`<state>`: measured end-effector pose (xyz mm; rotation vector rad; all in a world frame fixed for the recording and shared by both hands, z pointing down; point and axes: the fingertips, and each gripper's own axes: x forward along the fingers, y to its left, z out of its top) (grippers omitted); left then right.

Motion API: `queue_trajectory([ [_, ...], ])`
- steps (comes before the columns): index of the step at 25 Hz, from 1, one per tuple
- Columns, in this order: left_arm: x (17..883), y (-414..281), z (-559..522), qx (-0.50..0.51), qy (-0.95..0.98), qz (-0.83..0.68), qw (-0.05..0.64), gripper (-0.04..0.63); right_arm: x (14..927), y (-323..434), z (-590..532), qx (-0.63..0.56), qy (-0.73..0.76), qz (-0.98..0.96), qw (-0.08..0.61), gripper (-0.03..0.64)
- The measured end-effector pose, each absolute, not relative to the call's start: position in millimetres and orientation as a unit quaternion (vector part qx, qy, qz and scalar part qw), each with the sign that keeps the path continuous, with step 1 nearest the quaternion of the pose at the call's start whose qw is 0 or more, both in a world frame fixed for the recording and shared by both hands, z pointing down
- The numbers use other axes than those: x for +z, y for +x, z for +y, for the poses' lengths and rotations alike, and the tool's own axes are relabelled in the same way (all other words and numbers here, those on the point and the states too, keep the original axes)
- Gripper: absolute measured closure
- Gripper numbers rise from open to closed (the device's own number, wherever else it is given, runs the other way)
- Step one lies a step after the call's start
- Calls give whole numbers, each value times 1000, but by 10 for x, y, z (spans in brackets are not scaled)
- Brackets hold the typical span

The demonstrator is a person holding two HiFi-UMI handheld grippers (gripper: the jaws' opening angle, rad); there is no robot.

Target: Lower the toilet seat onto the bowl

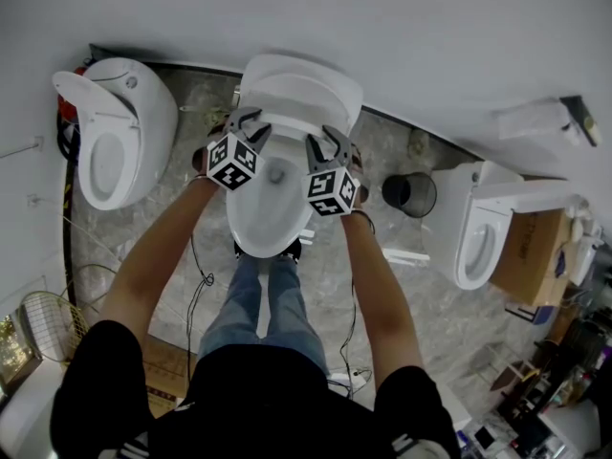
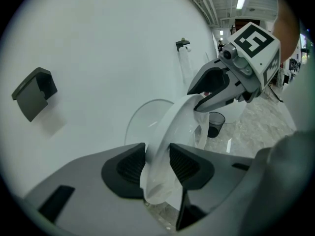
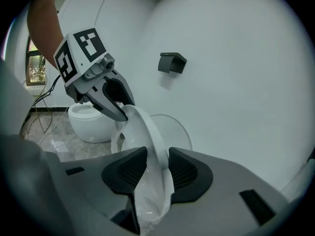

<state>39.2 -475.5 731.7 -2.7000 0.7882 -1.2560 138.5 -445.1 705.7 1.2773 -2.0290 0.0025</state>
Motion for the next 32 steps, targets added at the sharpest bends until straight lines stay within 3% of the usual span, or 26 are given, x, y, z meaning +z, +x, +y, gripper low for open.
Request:
queue_trajectory([
  [32,7452,-1,-3721,-420,-877,234,24,436,7174,970,-3398,4,452,-810,373,469],
])
